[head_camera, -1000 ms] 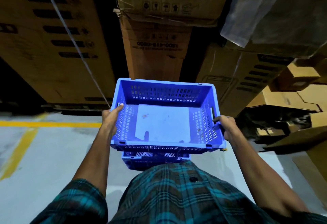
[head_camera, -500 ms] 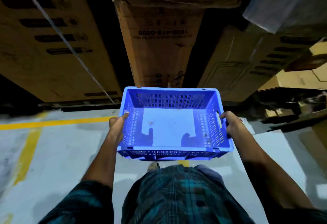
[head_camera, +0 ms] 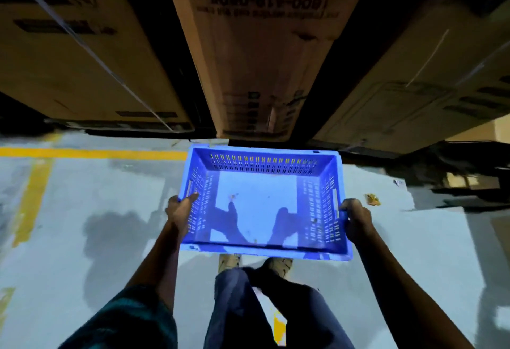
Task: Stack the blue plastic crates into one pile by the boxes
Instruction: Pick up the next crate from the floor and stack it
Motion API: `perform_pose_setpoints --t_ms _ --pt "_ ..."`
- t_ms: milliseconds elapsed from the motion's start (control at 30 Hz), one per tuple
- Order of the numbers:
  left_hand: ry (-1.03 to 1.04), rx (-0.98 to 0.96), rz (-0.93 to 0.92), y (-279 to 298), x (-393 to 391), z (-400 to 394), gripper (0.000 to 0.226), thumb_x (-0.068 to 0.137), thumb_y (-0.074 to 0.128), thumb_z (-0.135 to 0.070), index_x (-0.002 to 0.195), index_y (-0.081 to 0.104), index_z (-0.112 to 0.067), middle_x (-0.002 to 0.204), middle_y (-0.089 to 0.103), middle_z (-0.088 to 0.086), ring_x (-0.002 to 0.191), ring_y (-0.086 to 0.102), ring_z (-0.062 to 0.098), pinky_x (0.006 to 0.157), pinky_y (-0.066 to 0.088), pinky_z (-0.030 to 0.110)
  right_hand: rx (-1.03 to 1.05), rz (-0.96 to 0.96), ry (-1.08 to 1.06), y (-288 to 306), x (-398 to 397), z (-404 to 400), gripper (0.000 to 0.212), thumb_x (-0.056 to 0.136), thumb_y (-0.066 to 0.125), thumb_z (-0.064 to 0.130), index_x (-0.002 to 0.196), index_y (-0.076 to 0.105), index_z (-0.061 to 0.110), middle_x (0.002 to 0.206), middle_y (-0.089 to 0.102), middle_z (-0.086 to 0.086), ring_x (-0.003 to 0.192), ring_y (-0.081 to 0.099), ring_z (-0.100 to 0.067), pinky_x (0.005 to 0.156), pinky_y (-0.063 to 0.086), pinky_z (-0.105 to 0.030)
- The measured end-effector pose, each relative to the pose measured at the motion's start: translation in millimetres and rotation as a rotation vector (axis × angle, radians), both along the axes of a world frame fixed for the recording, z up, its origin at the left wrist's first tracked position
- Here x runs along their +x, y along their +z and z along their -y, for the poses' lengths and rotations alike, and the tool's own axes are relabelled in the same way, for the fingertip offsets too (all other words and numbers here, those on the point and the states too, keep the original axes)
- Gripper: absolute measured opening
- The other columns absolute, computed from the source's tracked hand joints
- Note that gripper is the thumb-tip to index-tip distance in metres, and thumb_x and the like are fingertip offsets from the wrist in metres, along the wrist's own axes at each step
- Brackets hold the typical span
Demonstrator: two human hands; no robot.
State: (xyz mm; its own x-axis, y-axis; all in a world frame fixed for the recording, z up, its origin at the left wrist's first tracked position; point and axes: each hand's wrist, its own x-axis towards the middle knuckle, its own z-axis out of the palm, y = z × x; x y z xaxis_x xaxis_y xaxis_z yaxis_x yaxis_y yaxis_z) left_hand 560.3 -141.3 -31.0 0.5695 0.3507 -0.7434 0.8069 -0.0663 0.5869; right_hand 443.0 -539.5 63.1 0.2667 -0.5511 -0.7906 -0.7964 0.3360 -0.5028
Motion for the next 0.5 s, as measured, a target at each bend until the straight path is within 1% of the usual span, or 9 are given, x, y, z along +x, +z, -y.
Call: perform_pose_setpoints --t_ms 100,133,200,233,300,333,400,433,500 --pt "0.018 -0.081 -0.024 -25.5 13.1 9.2 0.041 0.078 0.078 -0.019 0.107 0.062 0.005 0.085 0.067 0.02 0.063 0.062 0.027 0.053 0.054 0.03 -0.001 0.001 -0.053 -40.3 20.3 9.0 0.012 0.087 0.055 0.009 0.075 0.055 0.008 0.07 0.054 -0.006 0.053 0.053 -0.018 0.042 0.045 -0.02" --pt "0.027 -0.095 -0.023 -34.4 17.9 9.4 0.044 0.077 0.078 -0.018 0.109 0.061 0.007 0.086 0.067 0.021 0.063 0.063 0.028 0.051 0.055 0.031 -0.025 0.001 -0.066 -50.0 26.5 9.9 0.007 0.083 0.057 0.01 0.078 0.058 0.005 0.073 0.056 -0.008 0.057 0.052 -0.021 0.043 0.045 -0.021" --pt "0.043 -0.092 0.021 -52.8 26.1 12.3 0.059 0.071 0.081 -0.022 0.115 0.057 0.011 0.091 0.067 0.024 0.07 0.065 0.029 0.054 0.057 0.036 -0.058 0.029 -0.139 -79.7 31.5 15.4 0.022 0.067 0.063 0.016 0.084 0.063 0.001 0.078 0.059 -0.013 0.06 0.054 -0.024 0.045 0.044 -0.023" --pt "0.038 -0.08 0.059 -59.3 30.0 15.0 0.061 0.071 0.081 -0.021 0.116 0.056 0.012 0.09 0.066 0.021 0.073 0.063 0.027 0.054 0.056 0.034 -0.071 0.034 -0.176 -94.3 33.2 18.6 0.027 0.061 0.063 0.018 0.083 0.064 0.002 0.076 0.06 -0.012 0.057 0.054 -0.023 0.045 0.043 -0.024" --pt "0.015 -0.046 0.113 -63.7 42.3 22.0 0.055 0.075 0.078 -0.016 0.115 0.057 0.015 0.089 0.061 0.017 0.075 0.06 0.023 0.053 0.052 0.028 -0.08 0.049 -0.187 -112.9 42.1 25.5 0.021 0.06 0.065 0.017 0.076 0.061 0.004 0.064 0.061 -0.007 0.046 0.053 -0.02 0.043 0.041 -0.023" --pt "0.001 -0.05 0.128 -64.7 48.1 24.3 0.054 0.075 0.076 -0.014 0.115 0.056 0.016 0.089 0.061 0.017 0.071 0.061 0.022 0.052 0.052 0.026 -0.096 0.063 -0.192 -121.9 47.6 27.8 0.019 0.06 0.067 0.017 0.072 0.058 0.005 0.067 0.062 -0.008 0.048 0.054 -0.021 0.046 0.045 -0.027" --pt "-0.03 -0.1 0.145 -60.8 58.3 24.2 0.053 0.075 0.075 -0.016 0.114 0.057 0.016 0.086 0.063 0.019 0.062 0.062 0.022 0.055 0.054 0.029 -0.134 0.055 -0.158 -137.4 52.8 34.7 0.029 0.049 0.071 0.025 0.068 0.059 0.008 0.082 0.068 -0.016 0.06 0.06 -0.029 0.057 0.054 -0.04" --pt "-0.048 -0.102 0.145 -56.2 59.7 22.8 0.046 0.076 0.074 -0.015 0.108 0.06 0.015 0.08 0.065 0.016 0.059 0.063 0.022 0.058 0.054 0.032 -0.141 0.044 -0.114 -143.9 51.1 39.1 0.032 0.043 0.07 0.029 0.067 0.061 0.01 0.083 0.069 -0.016 0.064 0.061 -0.03 0.061 0.055 -0.043" --pt "-0.101 -0.076 0.151 -48.5 56.6 23.6 0.019 0.083 0.069 -0.009 0.096 0.066 0.005 0.066 0.069 0.001 0.054 0.064 0.014 0.056 0.055 0.028 -0.167 0.047 0.001 -154.6 43.6 44.5 0.031 0.043 0.068 0.033 0.067 0.064 0.014 0.072 0.064 -0.007 0.067 0.059 -0.027 0.061 0.052 -0.038"
